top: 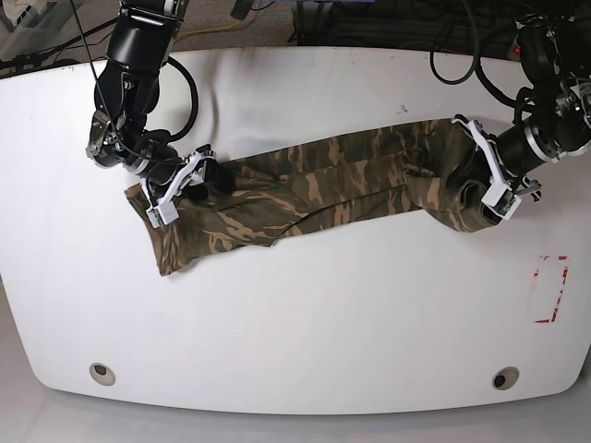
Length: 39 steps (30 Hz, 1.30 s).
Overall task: Fold the T-shirt properly
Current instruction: 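Lift the strip end with the left gripper and fold it toward the right gripper, then lay the folded end down and regrasp both strip ends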
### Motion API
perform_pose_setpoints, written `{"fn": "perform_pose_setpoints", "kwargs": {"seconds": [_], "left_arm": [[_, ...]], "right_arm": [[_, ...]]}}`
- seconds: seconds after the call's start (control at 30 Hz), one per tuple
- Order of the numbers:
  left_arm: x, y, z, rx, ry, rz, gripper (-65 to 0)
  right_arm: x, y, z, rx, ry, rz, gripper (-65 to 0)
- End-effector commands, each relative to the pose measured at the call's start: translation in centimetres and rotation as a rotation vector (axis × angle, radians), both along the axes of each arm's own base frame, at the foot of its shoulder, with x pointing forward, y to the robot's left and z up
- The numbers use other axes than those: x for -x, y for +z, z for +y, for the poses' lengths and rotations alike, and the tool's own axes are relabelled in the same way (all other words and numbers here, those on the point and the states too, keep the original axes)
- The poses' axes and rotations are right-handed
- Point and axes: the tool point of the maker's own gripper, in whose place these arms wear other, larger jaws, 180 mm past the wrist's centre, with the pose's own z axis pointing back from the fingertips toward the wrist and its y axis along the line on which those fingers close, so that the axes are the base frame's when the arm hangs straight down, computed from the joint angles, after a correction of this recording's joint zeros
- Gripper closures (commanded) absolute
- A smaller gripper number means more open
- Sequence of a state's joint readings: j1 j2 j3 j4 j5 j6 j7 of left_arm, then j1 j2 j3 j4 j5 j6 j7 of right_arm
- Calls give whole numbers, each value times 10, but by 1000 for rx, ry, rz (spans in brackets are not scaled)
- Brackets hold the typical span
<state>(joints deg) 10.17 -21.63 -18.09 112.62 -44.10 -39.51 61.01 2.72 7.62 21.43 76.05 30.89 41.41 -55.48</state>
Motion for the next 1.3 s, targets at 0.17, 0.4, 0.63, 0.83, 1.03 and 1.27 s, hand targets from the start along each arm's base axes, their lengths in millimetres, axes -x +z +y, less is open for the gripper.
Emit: {"fn": "perform_pose_setpoints", "kwargs": {"seconds": [0.17,0.4,0.63,0.83,1.03,1.27], "left_arm": [[-26,20,-23,-31,-71,-34,-3],[-43,17,-65,73,-98,5,-4],[-49,-4,-82,-39,-152,42,-6],[-44,-26,-99,-110,-208,88,-131],[-42,-28,-132,-59,-258,99,-504],[-47,-7,-166,-60,-310,35,-547]], "right_arm": [[19,-20,-12,92,21,112,-371],[17,-19,-12,91,21,109,-371],[17,-19,-12,91,21,108,-371],[17,-19,-13,93,21,108,-371],[17,-19,-13,93,21,109,-371],[17,-19,-13,93,21,108,-371]]}}
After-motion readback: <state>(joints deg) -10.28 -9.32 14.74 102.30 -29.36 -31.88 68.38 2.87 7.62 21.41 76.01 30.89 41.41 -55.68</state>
